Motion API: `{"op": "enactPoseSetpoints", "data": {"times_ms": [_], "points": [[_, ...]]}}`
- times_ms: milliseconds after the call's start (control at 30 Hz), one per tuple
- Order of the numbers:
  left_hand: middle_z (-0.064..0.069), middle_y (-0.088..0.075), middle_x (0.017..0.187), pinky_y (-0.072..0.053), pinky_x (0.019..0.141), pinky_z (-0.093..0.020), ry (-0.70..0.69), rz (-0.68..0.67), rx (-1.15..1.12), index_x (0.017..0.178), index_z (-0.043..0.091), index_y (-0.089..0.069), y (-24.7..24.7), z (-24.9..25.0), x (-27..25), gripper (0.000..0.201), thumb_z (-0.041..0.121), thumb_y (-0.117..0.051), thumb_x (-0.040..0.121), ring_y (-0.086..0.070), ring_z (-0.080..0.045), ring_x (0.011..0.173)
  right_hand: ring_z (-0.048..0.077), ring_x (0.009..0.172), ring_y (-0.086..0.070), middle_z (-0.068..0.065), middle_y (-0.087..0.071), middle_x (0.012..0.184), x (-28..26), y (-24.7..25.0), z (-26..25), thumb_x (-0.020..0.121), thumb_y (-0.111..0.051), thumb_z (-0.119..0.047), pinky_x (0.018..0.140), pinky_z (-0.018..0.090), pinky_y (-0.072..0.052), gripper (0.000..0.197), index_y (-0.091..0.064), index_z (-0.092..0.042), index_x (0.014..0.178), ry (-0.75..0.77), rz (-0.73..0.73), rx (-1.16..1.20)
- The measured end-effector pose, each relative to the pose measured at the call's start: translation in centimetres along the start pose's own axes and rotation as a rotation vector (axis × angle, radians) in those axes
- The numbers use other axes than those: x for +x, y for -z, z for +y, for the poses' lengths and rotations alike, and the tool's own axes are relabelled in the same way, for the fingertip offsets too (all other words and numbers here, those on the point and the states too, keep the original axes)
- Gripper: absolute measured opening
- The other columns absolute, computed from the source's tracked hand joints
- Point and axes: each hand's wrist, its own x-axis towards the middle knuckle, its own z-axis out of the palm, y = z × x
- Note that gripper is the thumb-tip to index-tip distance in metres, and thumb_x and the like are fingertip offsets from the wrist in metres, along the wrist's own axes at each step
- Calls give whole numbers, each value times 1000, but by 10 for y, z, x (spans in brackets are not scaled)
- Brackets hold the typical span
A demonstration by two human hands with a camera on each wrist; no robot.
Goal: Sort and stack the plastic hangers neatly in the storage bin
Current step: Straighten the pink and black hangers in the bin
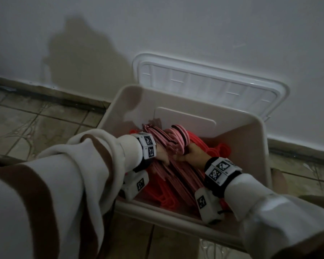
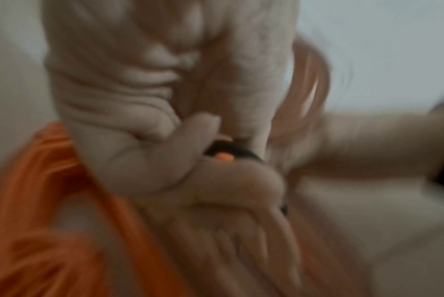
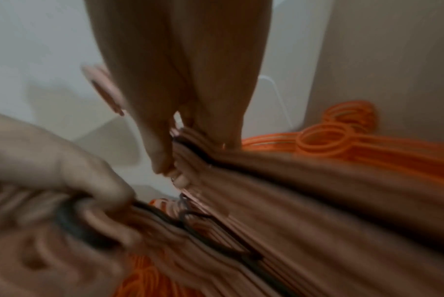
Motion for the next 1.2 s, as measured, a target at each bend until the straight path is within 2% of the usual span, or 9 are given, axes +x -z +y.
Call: {"op": "enactPoseSetpoints", "data": {"times_ms": [67, 233, 467, 533, 633, 833, 933, 1100, 1200], "points": [[4, -45, 30, -31, 30, -9, 0, -58, -13, 58, 10, -43, 7, 9, -13, 40, 19, -44, 97, -39, -6, 23, 19, 109, -54, 22, -59, 122, -2, -2, 2, 78, -65, 8, 102, 39, -42, 43, -56, 4, 119, 2, -47, -16], [-7, -57, 41, -37, 29, -13, 25, -74, -163, 78, 5, -53, 9, 0, -12, 24, 20, -44, 94, -51, -10, 26, 24, 107, -54, 17, -58, 112, -8, -4, 12, 86, -52, 0, 96, 29, -41, 33, -55, 3, 119, -128, -200, -384], [-10, -68, 55, -45, 44, -15, 89, -149, -216, 81, 6, -62, 12, -1, -9, 48, 46, -37, 93, -66, -20, 47, 28, 125, -47, 16, -50, 135, -3, -12, 21, 91, -51, -8, 100, 30, -37, 41, -48, -8, 132, -143, -300, -464], [-16, -72, 87, -56, 64, -25, 69, -112, -246, 101, 1, -64, 11, 0, -11, 56, 49, -34, 96, -71, -26, 81, 28, 126, -46, 15, -50, 136, -1, -14, 21, 89, -55, -8, 101, 29, -36, 44, -47, -8, 133, -112, -244, -467], [-19, -38, 145, -32, 108, -35, 3, 5, -208, 140, 2, -37, 4, 1, -13, 68, 53, -28, 96, -37, -33, 134, 28, 126, -46, 15, -49, 137, 0, -15, 20, 90, -53, -10, 105, 32, -36, 46, -43, -7, 135, -101, -205, -472], [-14, -15, 156, -18, 116, -42, -55, -30, -166, 150, 15, -10, 2, 1, -19, 76, 64, -10, 91, -18, -28, 143, 31, 121, -49, 18, -49, 133, 7, -11, 25, 89, -54, -10, 101, 37, -40, 53, -36, -10, 139, -91, -303, -721], [-9, -1, 158, -11, 118, -43, -90, -85, -48, 150, 20, 4, 3, 1, -20, 89, 70, -28, 84, -8, -27, 145, 31, 115, -55, 19, -56, 125, 5, -8, 25, 92, -47, -8, 97, 34, -43, 36, -51, -5, 128, -159, -300, -725], [-18, -32, 149, -34, 109, -41, -168, 49, 307, 147, 15, 11, -11, -1, -9, 103, 53, -60, 82, -41, -31, 131, 33, 107, -60, 22, -61, 118, 7, -13, 26, 90, -52, -9, 92, 35, -47, 30, -58, 0, 117, -134, -312, -738], [-19, -28, 150, -34, 109, -46, -192, 53, 319, 145, 17, 5, -6, -6, -5, 108, 54, -67, 75, -39, -32, 132, 33, 106, -60, 21, -62, 115, 8, -12, 27, 89, -52, -9, 94, 39, -48, 29, -60, -2, 116, -126, -309, -716]]}}
